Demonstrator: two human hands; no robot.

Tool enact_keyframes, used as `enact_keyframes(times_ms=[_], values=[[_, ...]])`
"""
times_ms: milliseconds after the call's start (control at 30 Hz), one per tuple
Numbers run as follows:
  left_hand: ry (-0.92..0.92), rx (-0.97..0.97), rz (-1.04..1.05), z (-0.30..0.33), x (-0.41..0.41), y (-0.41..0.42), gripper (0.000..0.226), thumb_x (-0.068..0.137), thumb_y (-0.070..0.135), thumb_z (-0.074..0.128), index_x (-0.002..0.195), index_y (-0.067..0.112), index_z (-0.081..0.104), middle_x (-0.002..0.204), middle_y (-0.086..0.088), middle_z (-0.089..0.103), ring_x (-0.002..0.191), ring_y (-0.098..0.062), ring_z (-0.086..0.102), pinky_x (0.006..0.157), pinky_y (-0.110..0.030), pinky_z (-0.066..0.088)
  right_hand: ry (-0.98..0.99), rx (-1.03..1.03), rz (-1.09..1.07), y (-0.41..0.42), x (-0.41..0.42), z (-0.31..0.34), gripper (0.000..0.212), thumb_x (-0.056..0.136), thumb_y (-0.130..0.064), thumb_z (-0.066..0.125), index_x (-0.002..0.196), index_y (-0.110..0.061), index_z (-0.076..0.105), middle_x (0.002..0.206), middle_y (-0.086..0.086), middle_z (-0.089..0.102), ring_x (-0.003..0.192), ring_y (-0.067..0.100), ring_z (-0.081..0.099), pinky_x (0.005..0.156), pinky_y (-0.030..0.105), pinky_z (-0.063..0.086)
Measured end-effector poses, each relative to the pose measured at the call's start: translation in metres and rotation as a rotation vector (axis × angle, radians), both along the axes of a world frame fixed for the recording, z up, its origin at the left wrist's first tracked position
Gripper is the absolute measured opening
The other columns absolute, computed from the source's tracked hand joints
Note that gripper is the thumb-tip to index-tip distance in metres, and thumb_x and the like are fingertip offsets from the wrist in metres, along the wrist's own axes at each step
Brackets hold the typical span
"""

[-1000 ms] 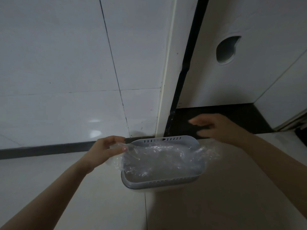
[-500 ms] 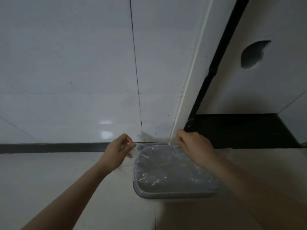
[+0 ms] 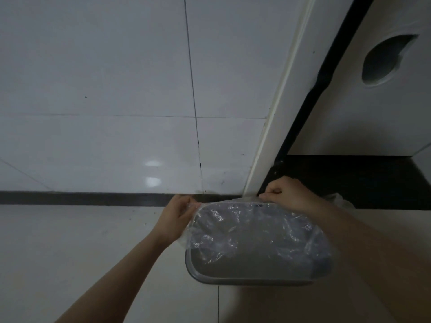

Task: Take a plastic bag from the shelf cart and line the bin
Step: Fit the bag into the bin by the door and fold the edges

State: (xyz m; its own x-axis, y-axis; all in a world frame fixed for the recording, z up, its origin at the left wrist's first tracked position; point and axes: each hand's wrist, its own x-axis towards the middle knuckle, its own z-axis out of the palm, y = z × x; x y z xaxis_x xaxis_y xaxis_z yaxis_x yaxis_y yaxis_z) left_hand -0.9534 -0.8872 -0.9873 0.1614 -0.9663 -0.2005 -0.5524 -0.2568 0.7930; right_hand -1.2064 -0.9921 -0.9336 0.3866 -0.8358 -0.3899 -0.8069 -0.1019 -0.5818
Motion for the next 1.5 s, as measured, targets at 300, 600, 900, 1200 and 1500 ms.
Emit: enact_keyframes(times_ms=[300, 600, 900, 1200, 1500], values=[[0.059, -0.134, 0.097, 0.041, 0.007, 0.002, 0.030, 0.089, 0.035, 0.053, 0.116, 0.021, 0.058, 0.113, 0.001, 0.061, 0.104, -0.013, 0.057, 0.090, -0.031, 0.046, -0.123, -0.157, -0.093, 0.007, -0.038, 0.031, 0.017, 0.089, -0.027, 0.059, 0.099, -0.016, 0.068, 0.089, -0.006, 0.066, 0.086, 0.009, 0.062, 0.068, 0.010, 0.040], [-0.328, -0.279, -0.715, 0.074, -0.117, -0.045, 0.043, 0.094, 0.038, 0.045, 0.133, 0.020, 0.049, 0.136, -0.003, 0.055, 0.124, -0.015, 0.049, 0.108, -0.029, 0.035, 0.045, -0.180, -0.152, 0.046, -0.092, 0.044, 0.059, 0.079, -0.040, 0.068, 0.131, -0.019, 0.048, 0.124, 0.005, 0.058, 0.112, 0.018, 0.055, 0.088, 0.025, 0.042], [-0.117, -0.054, -0.555, 0.061, -0.144, -0.080, 0.017, 0.085, 0.030, 0.062, 0.068, 0.030, 0.058, 0.081, -0.001, 0.068, 0.080, -0.017, 0.064, 0.078, -0.034, 0.050, -0.229, -0.092, -0.373, 0.061, -0.128, 0.025, 0.017, 0.087, -0.033, 0.058, 0.077, -0.021, 0.065, 0.069, -0.007, 0.064, 0.059, -0.003, 0.060, 0.055, 0.009, 0.041], [-0.019, 0.039, -0.532, 0.034, -0.144, -0.095, 0.024, 0.088, 0.025, 0.059, 0.065, 0.028, 0.054, 0.067, 0.009, 0.059, 0.063, -0.001, 0.057, 0.059, -0.014, 0.038, -0.464, 0.013, -0.598, 0.064, -0.122, -0.031, 0.013, 0.087, -0.027, 0.061, 0.076, -0.023, 0.067, 0.074, -0.002, 0.066, 0.069, 0.011, 0.062, 0.060, 0.023, 0.046], [-0.208, -0.003, -0.629, 0.051, -0.123, -0.091, 0.017, 0.092, 0.034, 0.051, 0.095, 0.024, 0.065, 0.100, 0.002, 0.065, 0.092, -0.014, 0.061, 0.078, -0.022, 0.043, -0.442, 0.167, -0.666, 0.080, -0.118, -0.041, 0.019, 0.089, -0.030, 0.057, 0.092, -0.015, 0.069, 0.092, 0.008, 0.071, 0.079, 0.015, 0.065, 0.068, 0.023, 0.050]])
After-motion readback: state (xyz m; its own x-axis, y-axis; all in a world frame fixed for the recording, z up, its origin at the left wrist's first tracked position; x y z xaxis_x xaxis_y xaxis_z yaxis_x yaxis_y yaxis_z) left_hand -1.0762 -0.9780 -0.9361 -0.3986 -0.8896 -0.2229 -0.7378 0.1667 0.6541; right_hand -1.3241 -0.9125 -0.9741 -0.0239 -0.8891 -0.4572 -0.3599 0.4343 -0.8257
